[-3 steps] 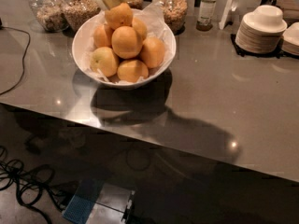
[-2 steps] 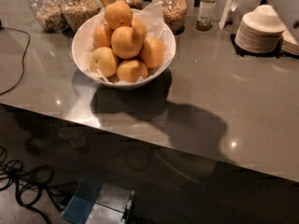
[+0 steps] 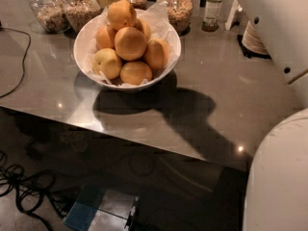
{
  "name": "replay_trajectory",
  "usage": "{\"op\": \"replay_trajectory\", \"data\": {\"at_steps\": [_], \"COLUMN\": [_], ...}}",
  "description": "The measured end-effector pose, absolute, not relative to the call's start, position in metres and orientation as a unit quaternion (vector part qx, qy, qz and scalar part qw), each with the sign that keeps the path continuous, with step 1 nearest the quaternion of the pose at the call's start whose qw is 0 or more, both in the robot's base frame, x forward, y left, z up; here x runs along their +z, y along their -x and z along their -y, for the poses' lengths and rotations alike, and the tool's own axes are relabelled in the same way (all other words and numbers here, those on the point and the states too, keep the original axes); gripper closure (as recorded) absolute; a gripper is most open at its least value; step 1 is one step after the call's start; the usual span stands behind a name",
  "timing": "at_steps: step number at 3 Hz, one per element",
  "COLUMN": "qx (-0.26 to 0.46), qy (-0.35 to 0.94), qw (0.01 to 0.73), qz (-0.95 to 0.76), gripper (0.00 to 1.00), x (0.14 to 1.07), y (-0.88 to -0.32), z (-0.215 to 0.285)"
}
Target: Pick orange from white bowl
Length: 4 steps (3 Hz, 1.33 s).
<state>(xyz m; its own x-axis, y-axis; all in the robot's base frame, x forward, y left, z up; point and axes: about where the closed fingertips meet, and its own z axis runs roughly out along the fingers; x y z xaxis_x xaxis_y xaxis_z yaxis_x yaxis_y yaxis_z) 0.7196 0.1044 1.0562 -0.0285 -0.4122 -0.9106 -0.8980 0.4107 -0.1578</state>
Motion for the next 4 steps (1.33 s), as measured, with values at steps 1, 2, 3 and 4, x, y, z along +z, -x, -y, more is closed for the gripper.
{"op": "replay_trajectory", "data": {"at_steps": [1,2,3,4], "qx": [0.243,0.24,0.243,0.25], "qy": [0.485,0.471,0.448,0.432], "qw": [0.5,0.487,0.466,0.457], "qz": [-0.675,-0.695,-0.724,-0.736], "gripper": [0.0,0.0,0.0,0.0], "x": [1.056,1.038,1.003,0.983], "y": [-0.72,-0.721,-0.726,-0.733], "z": [-0.104,-0.1,-0.101,-0.108]}}
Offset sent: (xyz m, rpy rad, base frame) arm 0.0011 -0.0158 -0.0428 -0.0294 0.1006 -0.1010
